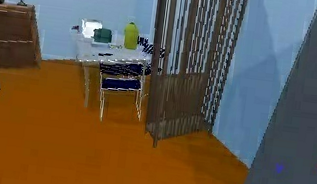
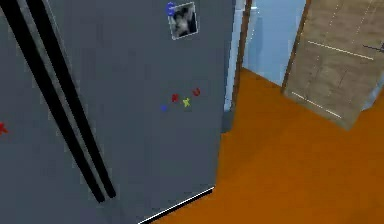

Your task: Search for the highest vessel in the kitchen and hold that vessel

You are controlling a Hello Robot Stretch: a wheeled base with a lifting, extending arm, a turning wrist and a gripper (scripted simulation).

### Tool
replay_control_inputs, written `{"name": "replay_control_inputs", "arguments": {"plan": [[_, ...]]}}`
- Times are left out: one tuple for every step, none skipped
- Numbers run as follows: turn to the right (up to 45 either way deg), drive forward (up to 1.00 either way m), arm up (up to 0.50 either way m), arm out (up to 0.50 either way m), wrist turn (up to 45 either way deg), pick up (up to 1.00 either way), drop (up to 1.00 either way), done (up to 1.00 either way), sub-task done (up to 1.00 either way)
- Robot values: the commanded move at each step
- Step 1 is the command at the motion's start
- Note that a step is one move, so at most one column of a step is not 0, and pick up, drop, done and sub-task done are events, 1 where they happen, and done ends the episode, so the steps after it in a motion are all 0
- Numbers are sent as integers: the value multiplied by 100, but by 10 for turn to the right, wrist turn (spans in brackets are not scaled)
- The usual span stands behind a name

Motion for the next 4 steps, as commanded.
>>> {"name": "replay_control_inputs", "arguments": {"plan": [[-360, 0, 0, 0, 0, 0, 0, 0, 0], [0, 30, 0, 0, 0, 0, 0, 0, 0], [-330, 0, 0, 0, 0, 0, 0, 0, 0], [0, 50, 0, 0, 0, 0, 0, 0, 0]]}}
